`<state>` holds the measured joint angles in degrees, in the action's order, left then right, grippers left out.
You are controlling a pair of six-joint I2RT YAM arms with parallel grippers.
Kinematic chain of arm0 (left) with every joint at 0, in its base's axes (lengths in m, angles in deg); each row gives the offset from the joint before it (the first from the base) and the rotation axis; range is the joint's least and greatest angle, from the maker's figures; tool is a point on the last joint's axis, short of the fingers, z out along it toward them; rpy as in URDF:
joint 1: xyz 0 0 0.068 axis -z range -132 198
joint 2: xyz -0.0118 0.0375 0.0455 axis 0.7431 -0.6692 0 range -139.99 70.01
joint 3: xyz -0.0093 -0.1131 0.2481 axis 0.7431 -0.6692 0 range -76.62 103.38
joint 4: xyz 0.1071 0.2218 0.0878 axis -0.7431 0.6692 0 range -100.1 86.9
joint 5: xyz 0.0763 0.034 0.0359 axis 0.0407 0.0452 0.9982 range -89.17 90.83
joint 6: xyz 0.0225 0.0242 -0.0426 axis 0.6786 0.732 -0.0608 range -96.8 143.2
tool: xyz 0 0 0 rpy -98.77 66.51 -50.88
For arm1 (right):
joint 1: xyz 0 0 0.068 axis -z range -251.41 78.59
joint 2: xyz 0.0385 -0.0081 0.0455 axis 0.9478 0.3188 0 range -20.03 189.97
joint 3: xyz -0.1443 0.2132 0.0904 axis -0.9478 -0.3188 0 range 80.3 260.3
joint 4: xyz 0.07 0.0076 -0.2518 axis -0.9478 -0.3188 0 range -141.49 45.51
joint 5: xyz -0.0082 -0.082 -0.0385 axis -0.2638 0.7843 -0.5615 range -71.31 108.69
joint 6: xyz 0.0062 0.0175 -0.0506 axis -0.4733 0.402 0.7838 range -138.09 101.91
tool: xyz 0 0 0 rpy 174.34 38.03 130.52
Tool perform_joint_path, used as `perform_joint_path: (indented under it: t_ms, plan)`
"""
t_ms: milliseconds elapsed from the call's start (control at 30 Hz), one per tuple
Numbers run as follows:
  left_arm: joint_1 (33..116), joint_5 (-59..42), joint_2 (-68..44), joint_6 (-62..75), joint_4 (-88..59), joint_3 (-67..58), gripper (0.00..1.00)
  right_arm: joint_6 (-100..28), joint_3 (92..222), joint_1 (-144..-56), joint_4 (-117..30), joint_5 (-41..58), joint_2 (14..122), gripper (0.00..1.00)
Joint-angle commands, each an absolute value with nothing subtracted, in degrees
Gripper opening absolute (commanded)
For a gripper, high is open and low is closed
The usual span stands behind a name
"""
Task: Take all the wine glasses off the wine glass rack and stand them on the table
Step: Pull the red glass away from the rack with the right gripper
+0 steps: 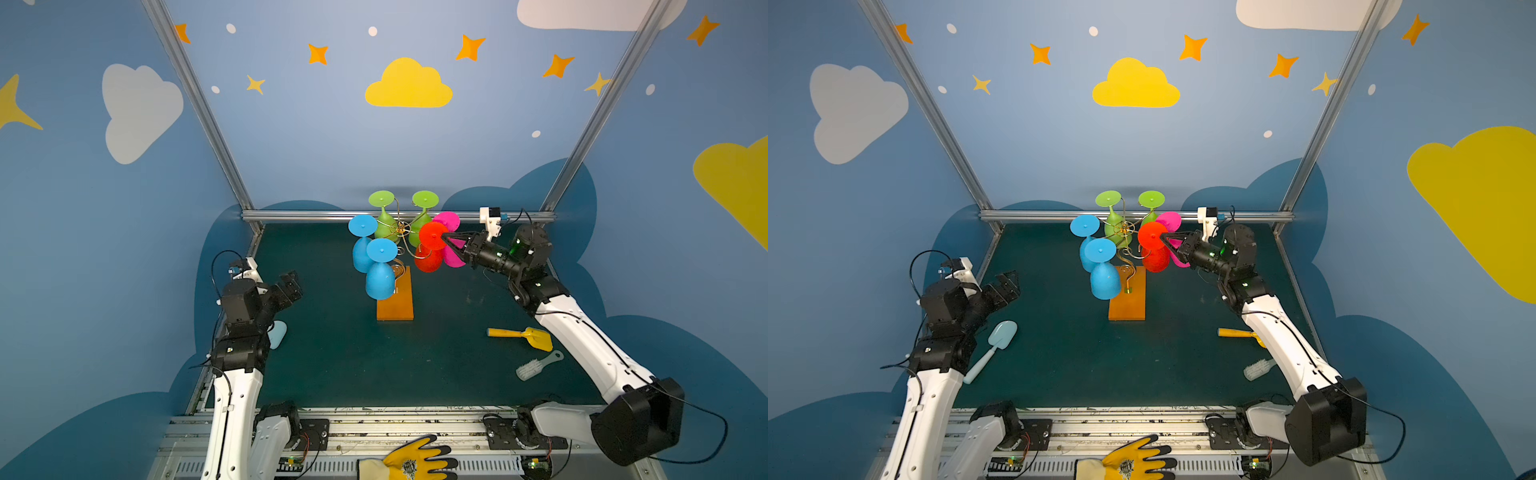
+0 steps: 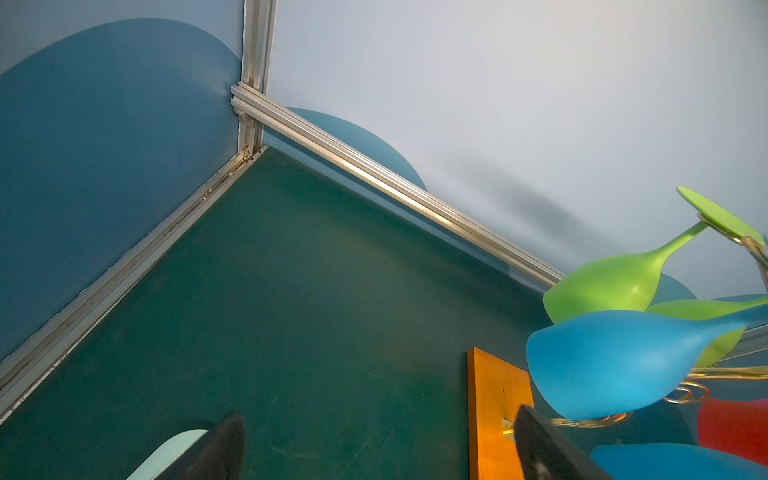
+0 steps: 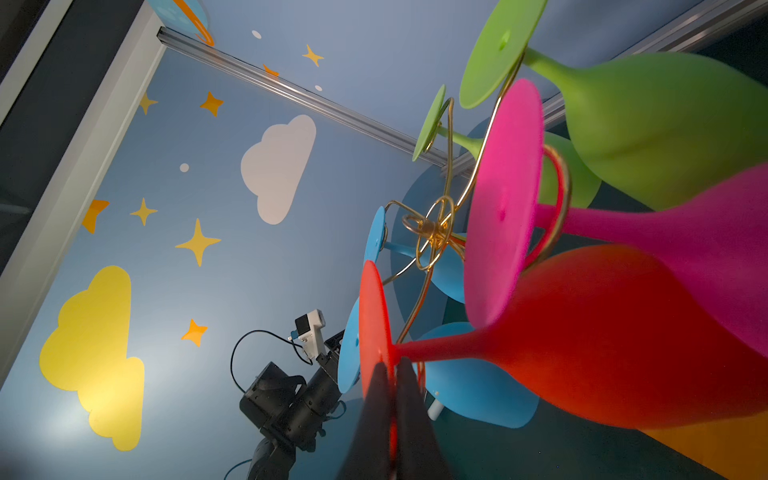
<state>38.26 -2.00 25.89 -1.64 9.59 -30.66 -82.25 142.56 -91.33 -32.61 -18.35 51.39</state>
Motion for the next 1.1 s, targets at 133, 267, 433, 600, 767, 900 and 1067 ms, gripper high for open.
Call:
perform_joint_path:
  t_ms: [133, 267, 433, 600, 767, 900, 1067]
  plan:
    - [38.07, -1.11, 26.51, -1.32, 9.15, -31.04, 0.99, -81.85, 138.34, -90.11, -34.04, -18.35, 44.97, 0.00]
    - [38.06, -0.74, 26.85, -1.21, 9.16, -30.67, 0.99, -80.77, 136.29, -89.55, -37.19, -18.39, 41.25, 0.00]
    - [38.01, -3.09, 26.98, -1.58, 9.86, -28.10, 0.99, -76.04, 135.16, -89.11, -44.28, -15.73, 35.99, 0.00]
    - [37.99, -14.57, 27.71, -7.55, 4.47, -25.99, 0.97, -66.52, 137.84, -89.18, -53.54, -7.99, 30.61, 0.00]
    - [38.52, -34.09, 25.77, -13.26, -5.79, -22.07, 0.90, -57.41, 144.62, -90.16, -59.09, -5.33, 29.98, 0.00]
    - [40.58, -41.68, 23.60, -16.03, -10.12, -18.38, 0.81, -50.95, 150.34, -92.03, -62.66, -3.50, 30.81, 0.00]
    - [45.52, -50.02, 17.68, -19.12, -15.80, -14.20, 0.78, -44.61, 156.42, -94.74, -64.69, -4.38, 33.49, 0.00]
